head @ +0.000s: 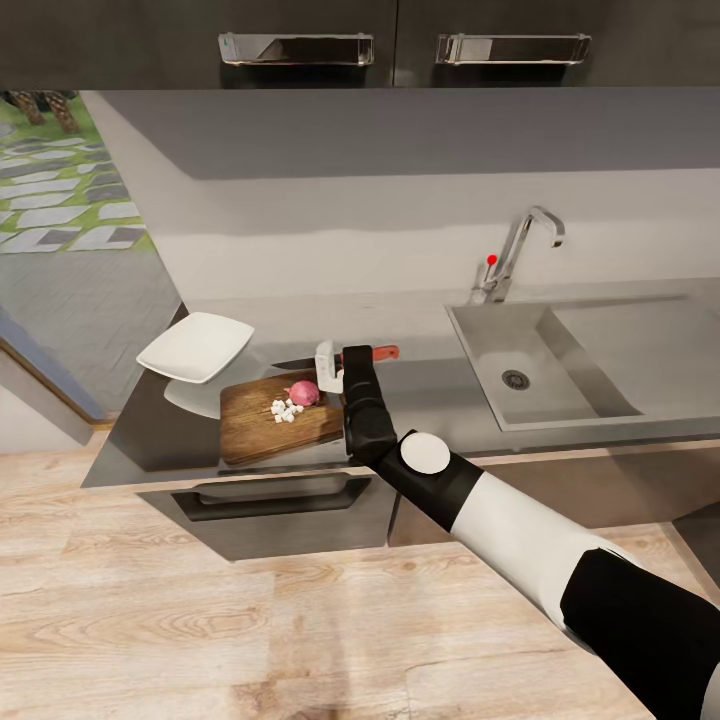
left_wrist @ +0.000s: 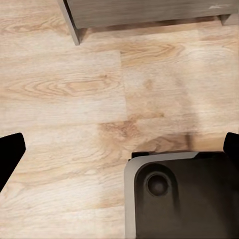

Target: In the kitchen, take the Vidalia onion out of the sink, dice it on the chopping board with the paring knife, put the diced onion into the bowl on the countertop, then place both the paring knife and the chopping board into the sink.

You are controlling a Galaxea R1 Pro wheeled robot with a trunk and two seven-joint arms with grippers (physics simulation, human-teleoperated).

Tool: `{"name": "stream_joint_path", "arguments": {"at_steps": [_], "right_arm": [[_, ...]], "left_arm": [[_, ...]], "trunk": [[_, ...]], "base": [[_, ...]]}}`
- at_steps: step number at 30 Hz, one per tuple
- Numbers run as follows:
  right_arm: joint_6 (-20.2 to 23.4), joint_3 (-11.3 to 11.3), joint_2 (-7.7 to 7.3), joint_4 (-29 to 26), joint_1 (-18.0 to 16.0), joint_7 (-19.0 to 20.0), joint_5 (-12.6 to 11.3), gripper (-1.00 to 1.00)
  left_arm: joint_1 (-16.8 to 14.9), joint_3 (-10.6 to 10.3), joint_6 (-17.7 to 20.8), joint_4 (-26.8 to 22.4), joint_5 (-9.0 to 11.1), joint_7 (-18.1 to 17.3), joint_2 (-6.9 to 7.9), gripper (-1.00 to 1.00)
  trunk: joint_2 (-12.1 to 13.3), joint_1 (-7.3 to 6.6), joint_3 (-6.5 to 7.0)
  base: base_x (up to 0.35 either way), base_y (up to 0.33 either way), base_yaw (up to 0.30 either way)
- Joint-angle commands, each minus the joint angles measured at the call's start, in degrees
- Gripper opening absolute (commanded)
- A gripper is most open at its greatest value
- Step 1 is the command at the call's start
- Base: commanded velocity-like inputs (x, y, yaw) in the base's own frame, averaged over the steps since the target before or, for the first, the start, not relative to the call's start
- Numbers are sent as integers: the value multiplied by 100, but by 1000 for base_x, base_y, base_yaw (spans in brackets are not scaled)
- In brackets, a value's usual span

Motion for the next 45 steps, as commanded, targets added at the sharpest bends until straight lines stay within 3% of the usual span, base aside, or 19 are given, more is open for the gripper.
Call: {"name": "stream_joint_path", "arguments": {"at_steps": [1,27,45], "right_arm": [[34,14,-1,-6,-8,54,59,-100],[37,20,7,-14,-8,54,86,-100],[40,40,2,-7,-7,69,54,-100]], "left_arm": [[-6,-31,-26,25,58,-41,-2,100],[2,-33,-4,10,56,-39,-133,100],[1,-33,6,18,56,-39,-137,100]], "trunk": [[-10,3,-9],[-10,3,-9],[-10,3,-9]], "base": [[0,0,0],[0,0,0],[0,0,0]]}}
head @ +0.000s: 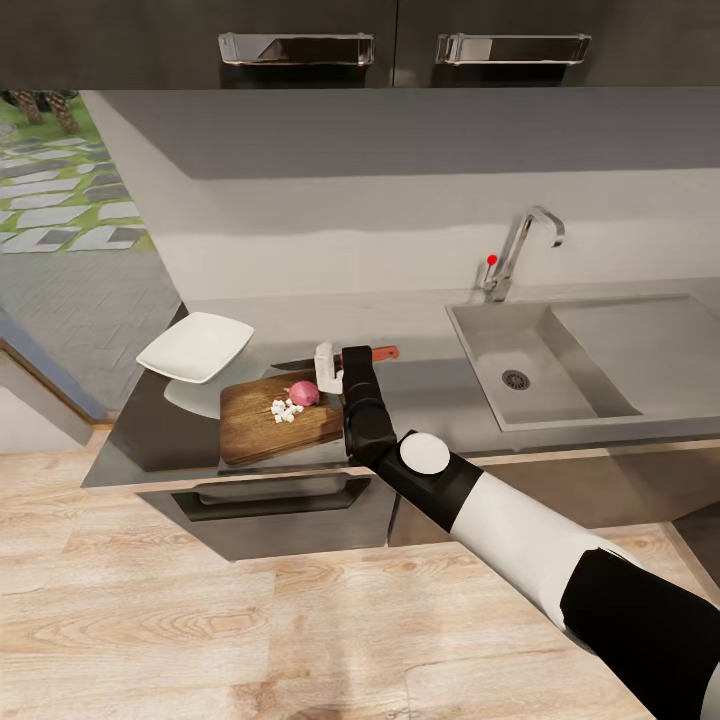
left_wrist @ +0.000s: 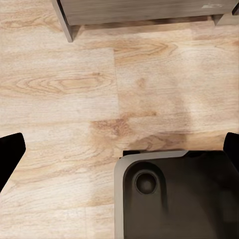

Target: In the kitchen, take the Vidalia onion out of the sink, dice it on the chopping board with the paring knife, put the diced onion into the bowl on the countertop, then place both the paring knife and the chopping board into the sink.

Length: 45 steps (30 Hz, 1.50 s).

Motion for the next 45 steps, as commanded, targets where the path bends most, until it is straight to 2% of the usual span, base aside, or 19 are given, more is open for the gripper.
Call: {"name": "stream_joint_path", "arguments": {"at_steps": [1,8,16,23,32,41,42,45], "right_arm": [[34,18,1,-5,-8,56,59,-100],[-29,22,55,369,-9,57,57,-100],[-86,22,61,452,-9,57,57,-100],[-87,22,57,458,-9,57,51,-100],[-95,22,19,740,-8,57,41,-100],[-127,30,62,902,-8,79,39,-100],[-252,31,82,1136,-8,102,39,-100],[-253,31,79,1161,-9,109,39,-100]], "left_arm": [[-9,-28,-26,21,61,-43,0,100],[-8,-28,-26,21,61,-43,0,100],[-11,-28,-26,21,61,-43,0,100],[-8,-28,-26,21,61,-43,0,100],[-10,-28,-17,21,61,-43,0,100],[-9,-28,-17,21,61,-43,0,100],[-10,-28,-17,21,61,-43,1,100],[-10,-28,-17,21,61,-43,2,100]], "trunk": [[-10,3,-9],[-10,3,-9],[-10,3,-9],[-10,3,-9],[-10,3,-9],[-10,3,-9],[-10,3,-9],[-10,3,-9]], "base": [[0,0,0],[0,0,0],[1,11,0],[121,175,0],[33,27,0],[0,0,0],[0,0,0],[0,0,0]]}}
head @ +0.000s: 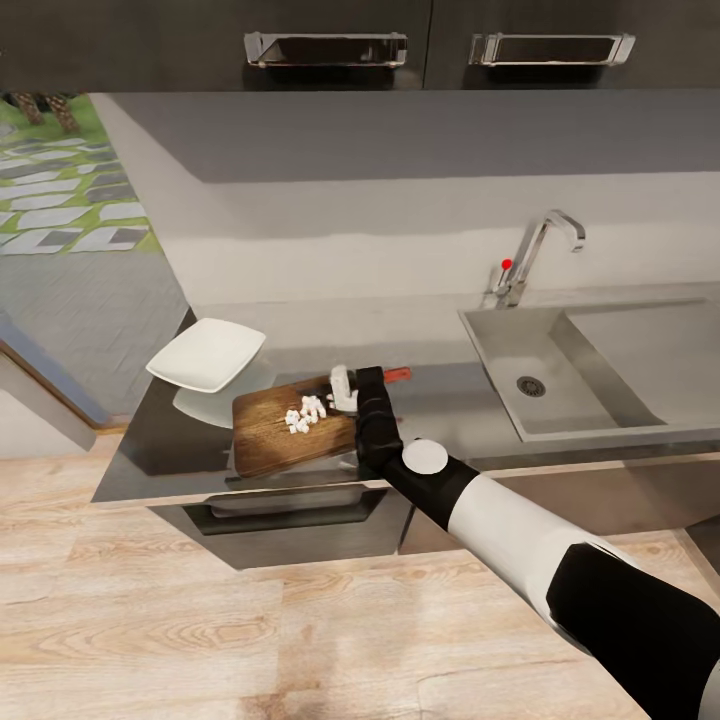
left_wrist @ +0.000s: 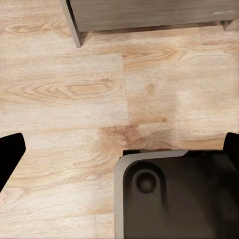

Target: In the kitchen, take the Vidalia onion out of the sink, dice it on the chopping board with the paring knife, put the diced onion into the bowl on the countertop, then place both the paring knife and the chopping board into the sink.

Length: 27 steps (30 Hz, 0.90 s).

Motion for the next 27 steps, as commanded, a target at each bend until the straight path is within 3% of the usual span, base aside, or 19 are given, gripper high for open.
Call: {"name": "stream_joint_path", "arguments": {"at_steps": [1,17,18,20,21,22,25,27], "right_arm": [[34,21,-3,-4,-8,61,60,-100],[-40,-80,15,-261,-6,-6,68,-100],[-41,-185,13,-388,-7,-4,69,-100],[-43,-666,12,-861,-5,31,69,-100],[-43,-785,10,-974,-5,40,69,-100],[-43,-1252,-4,-1429,-7,84,69,-100],[-40,-1853,-41,-2055,-6,310,69,-100],[-28,-2430,-61,-2459,-5,821,74,-100]], "left_arm": [[-9,-29,-26,21,60,-43,-1,100],[-8,-29,-26,21,60,-43,-2,100],[-6,-29,-26,21,60,-43,-2,100],[-6,-29,-26,21,60,-43,-2,100],[-6,-29,-26,21,60,-43,-2,100],[-8,-29,-26,21,60,-43,0,100],[-6,-29,-26,21,60,-43,-1,100],[-6,-29,-26,21,60,-43,-1,100]], "trunk": [[-10,3,-9],[-10,3,-9],[-10,3,-9],[-10,3,-9],[-10,3,-9],[-10,3,-9],[-10,3,-9],[-10,3,-9]], "base": [[0,0,0],[0,0,0],[0,0,0],[0,0,0],[0,0,0],[0,0,0],[0,0,0],[0,0,0]]}}
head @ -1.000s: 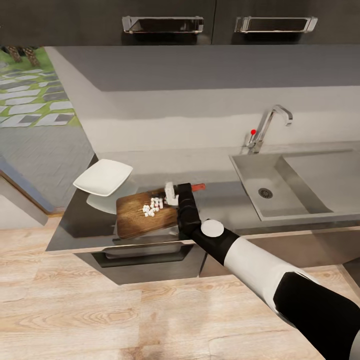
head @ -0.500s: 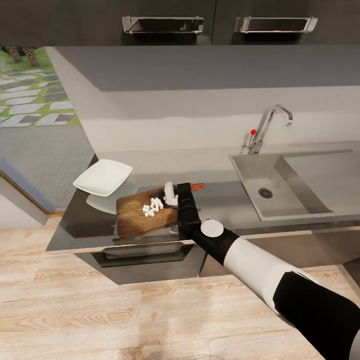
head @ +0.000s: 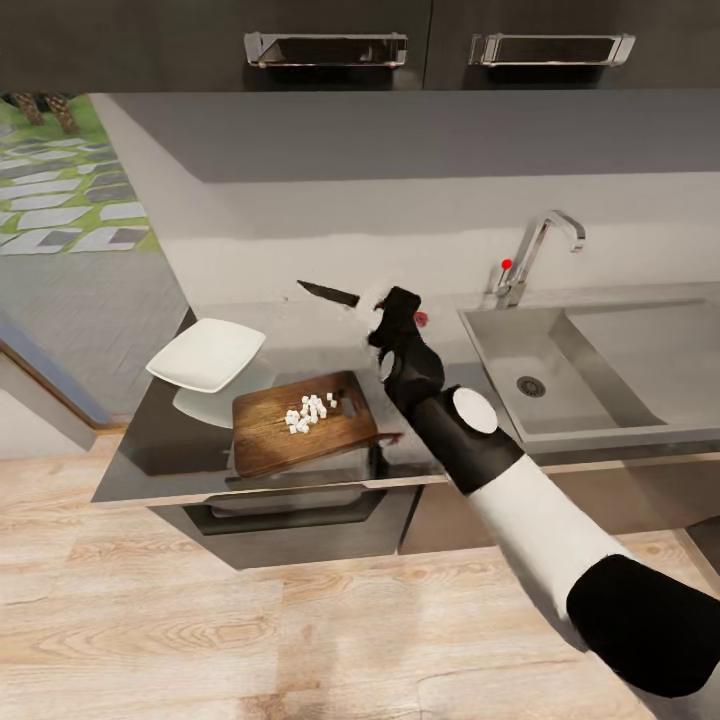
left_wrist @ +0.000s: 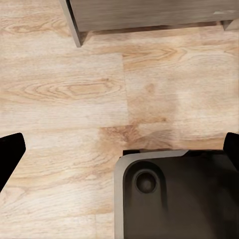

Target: In the kitchen, take the Vidalia onion out of the sink, dice it on the chopping board with the paring knife, put the diced onion into the bowl on the countertop, then place both the paring knife and the chopping board into the sink.

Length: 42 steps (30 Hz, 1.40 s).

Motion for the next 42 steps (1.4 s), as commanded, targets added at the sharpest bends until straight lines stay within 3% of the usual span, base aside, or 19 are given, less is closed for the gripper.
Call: {"name": "stream_joint_path", "arguments": {"at_steps": [1,2,3,4,6,11,14,18,28,30,31,35,42], "right_arm": [[32,-275,-6,-124,-5,302,54,-100],[39,-693,-15,-250,-2,651,66,-100],[41,-829,-19,-280,-4,755,70,-100],[44,-1217,-51,-339,-3,1011,77,-100],[54,-1764,-178,-381,-3,1256,78,-100],[84,-2469,-474,-359,-1,1640,51,-100],[134,-2746,-703,-314,-2,1931,42,-100],[457,-2877,-806,-205,-1,2069,40,-100],[608,-2914,-929,165,0,2100,19,-100],[604,-3362,-926,177,-3,2214,7,-100],[603,-3453,-924,178,-2,2262,6,-100],[602,-3595,-929,179,-3,2388,5,-100],[620,-3629,-922,286,-2,2547,-3,-100]], "left_arm": [[-9,-29,-26,21,61,-43,0,100],[-11,-29,-26,21,61,-43,0,100],[-12,-29,-26,21,61,-43,0,100],[-12,-29,-26,21,61,-43,0,100],[-12,-29,-26,21,61,-43,0,100],[-11,-29,37,21,61,-43,0,100],[-13,-25,756,11,56,-53,5,100],[-9,-27,1087,4,52,-58,17,100],[-9,-29,1150,3,52,-52,17,100],[-12,-29,1153,5,52,-52,17,100],[-10,-29,1156,4,52,-52,17,100],[-11,-29,1160,3,52,-52,17,100],[-7,-28,1166,3,52,-52,17,100]], "trunk": [[-10,3,-9],[-10,3,-9],[-10,3,-9],[-10,3,-9],[-10,3,-9],[-10,3,-9],[-10,3,-9],[-10,3,-9],[-10,3,-9],[-10,3,-9],[-10,3,-9],[-10,3,-9],[-10,3,-9]], "base": [[0,0,0],[0,0,0],[0,0,0],[0,-42,0],[0,-108,0],[0,-167,0],[0,-215,0],[0,-268,0],[0,-244,0],[0,-141,0],[0,-82,0],[1,-36,0],[192,-58,0]]}}
